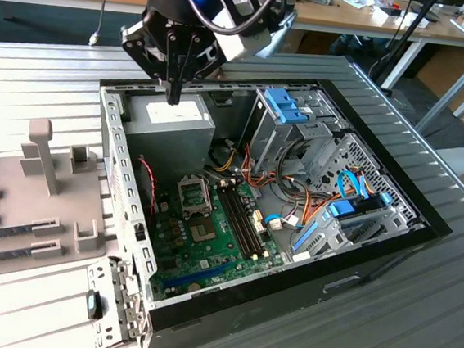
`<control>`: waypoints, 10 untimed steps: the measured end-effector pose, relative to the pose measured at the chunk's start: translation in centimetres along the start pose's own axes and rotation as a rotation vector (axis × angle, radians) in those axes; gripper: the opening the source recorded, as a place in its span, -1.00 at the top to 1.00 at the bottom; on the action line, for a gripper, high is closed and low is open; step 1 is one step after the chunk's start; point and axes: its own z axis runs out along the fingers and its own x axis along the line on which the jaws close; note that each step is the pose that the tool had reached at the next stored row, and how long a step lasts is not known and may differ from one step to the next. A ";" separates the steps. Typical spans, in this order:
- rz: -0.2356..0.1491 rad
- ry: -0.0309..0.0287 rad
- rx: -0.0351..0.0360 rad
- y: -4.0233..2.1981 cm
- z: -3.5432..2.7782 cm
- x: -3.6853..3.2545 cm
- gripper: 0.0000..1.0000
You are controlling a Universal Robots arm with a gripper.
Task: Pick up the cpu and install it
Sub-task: 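Reach for the cpu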
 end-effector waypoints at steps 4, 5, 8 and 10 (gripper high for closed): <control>0.000 0.0000 0.0000 -0.02 0.00 0.20 0.79; 0.000 0.0000 0.0000 -0.02 -0.01 0.25 0.79; 0.000 0.0000 0.0000 -0.03 -0.01 0.44 0.79; 0.000 -0.0001 -0.0001 -0.05 -0.01 0.62 0.79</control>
